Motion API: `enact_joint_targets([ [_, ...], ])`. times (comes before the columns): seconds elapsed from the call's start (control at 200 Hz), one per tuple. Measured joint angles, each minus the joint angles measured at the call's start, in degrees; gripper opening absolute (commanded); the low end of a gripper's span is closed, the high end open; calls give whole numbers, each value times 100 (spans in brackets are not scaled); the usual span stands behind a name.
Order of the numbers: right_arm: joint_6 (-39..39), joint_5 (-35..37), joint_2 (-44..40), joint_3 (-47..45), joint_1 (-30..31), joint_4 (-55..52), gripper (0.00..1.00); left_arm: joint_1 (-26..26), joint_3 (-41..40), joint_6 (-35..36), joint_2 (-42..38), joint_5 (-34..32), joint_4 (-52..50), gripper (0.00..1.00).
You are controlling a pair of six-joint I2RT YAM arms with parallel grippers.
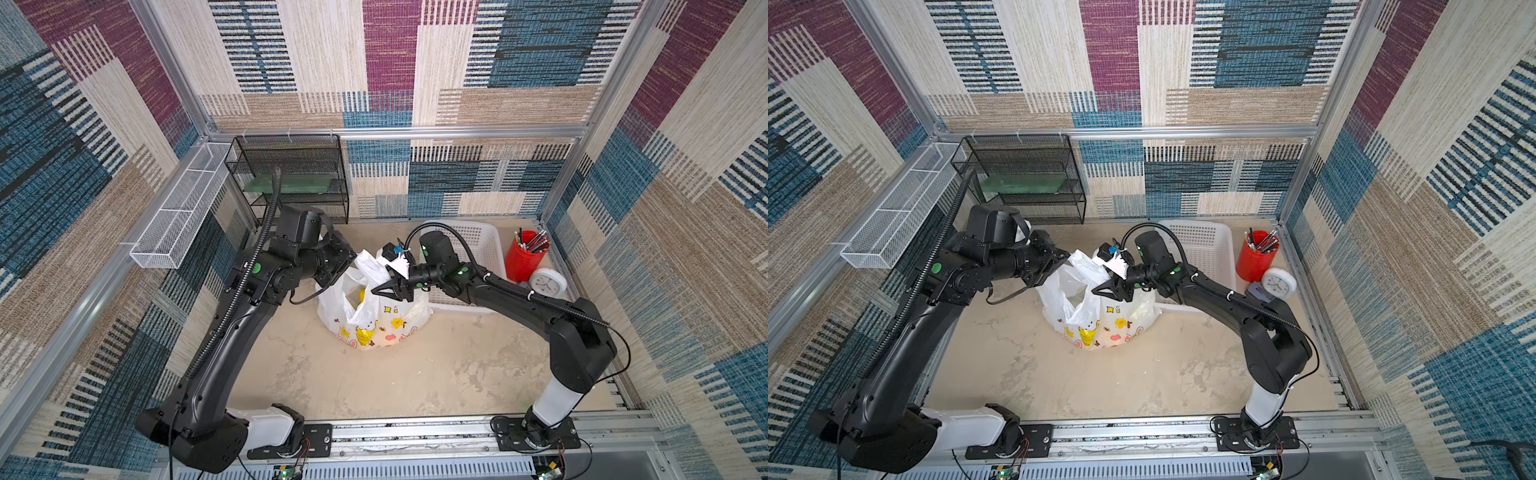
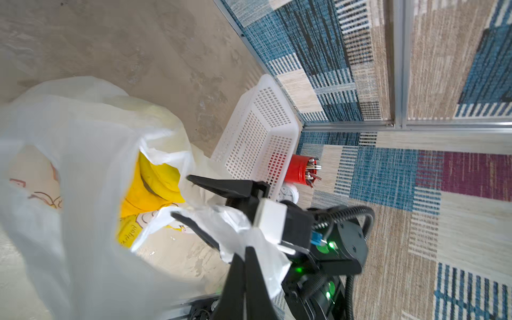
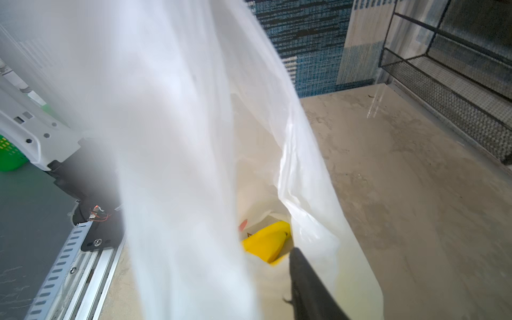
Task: Place the banana into a plastic bag & tie a knot
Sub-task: Adjust the plastic bag at the center of the board.
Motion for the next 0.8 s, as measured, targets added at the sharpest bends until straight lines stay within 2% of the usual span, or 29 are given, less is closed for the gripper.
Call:
enact_joint_targets([
  [0.175,332,474,-651,-385,149,195,75,289,-765,-4,-407,393,518,0],
  [0.32,811,815,-1241,-546,225,267,79,310,-1252,-57,-699,793,1071,0],
  [0.441,1217,1137,-1836,-706,260,328,81,254,-1193,-76,-680,1086,1355,0],
  [0.576,1703,1429,-2433,-846,28,496,83,20,-905,260,-656,1392,1427,0],
  [0.686,1829,1561,-2520,-702,-85,643,83,-79,-1078,531,-876,1582,1355,0],
  [0.801,1851,1506,-2218,-131,-103,533,82,-227,-1543,802,-1228,1753,1244,0],
])
